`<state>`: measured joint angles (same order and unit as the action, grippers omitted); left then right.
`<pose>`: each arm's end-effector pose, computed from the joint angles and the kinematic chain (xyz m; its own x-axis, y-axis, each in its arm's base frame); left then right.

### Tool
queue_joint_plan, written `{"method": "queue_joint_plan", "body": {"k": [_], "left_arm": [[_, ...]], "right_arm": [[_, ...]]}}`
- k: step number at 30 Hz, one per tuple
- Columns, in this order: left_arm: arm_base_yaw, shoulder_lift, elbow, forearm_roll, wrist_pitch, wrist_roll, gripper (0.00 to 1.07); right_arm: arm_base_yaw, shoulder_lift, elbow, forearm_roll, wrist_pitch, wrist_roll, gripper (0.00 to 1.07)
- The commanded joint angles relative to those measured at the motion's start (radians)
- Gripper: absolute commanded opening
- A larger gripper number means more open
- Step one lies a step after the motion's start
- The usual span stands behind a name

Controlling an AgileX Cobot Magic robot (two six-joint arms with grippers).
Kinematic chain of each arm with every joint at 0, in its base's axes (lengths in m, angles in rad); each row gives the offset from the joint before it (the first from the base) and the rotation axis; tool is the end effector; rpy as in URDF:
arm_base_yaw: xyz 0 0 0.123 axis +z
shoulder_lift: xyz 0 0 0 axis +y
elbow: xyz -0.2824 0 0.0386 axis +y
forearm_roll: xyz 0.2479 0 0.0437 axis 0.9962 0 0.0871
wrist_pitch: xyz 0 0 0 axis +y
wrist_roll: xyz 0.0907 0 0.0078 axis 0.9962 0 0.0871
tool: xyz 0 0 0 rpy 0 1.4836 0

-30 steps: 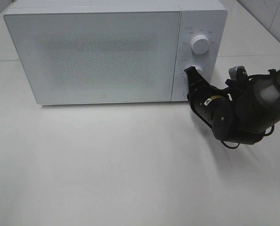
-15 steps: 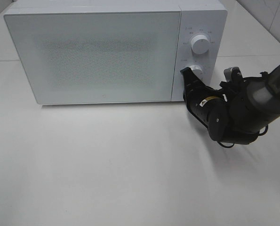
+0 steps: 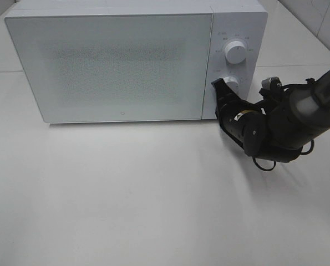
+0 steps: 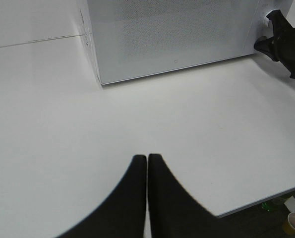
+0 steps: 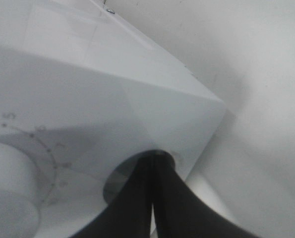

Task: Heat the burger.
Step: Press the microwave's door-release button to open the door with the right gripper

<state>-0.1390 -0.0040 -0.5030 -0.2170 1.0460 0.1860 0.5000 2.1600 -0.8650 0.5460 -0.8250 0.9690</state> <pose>-0.0085 -0.0159 0.2807 -0.3989 0.1311 -0.9076 0.3342 0.9424 -0.0107 0.3448 0.1488 0.0721 -0.2220 0.9088 -0.3533 0.3520 0.4126 0.8402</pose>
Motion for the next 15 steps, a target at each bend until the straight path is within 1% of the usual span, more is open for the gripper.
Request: {"method": "queue_joint_plan", "body": {"k": [1,2,9,15], "left_arm": [[0.0,-0.019,0.003,-0.008,-0.008,0.002,0.0],[0.0,-0.019,0.003,-0.008,-0.008,0.002,0.0],[0.0,-0.019,0.003,-0.008,-0.008,0.002,0.0],[0.0,-0.019,0.003,-0.008,-0.008,0.002,0.0]], "right_arm": [[-0.058,-0.007,-0.066,-0.094,-0.098,0.0,0.02],[-0.069,-0.007,-0.067,-0.111,-0.097,0.022,0.02],[-0.071,-0.007,-0.065,-0.111,-0.097,0.032,0.01],[-0.071,-0.036,-0.063,-0.11,0.02,0.028,0.03]]}}
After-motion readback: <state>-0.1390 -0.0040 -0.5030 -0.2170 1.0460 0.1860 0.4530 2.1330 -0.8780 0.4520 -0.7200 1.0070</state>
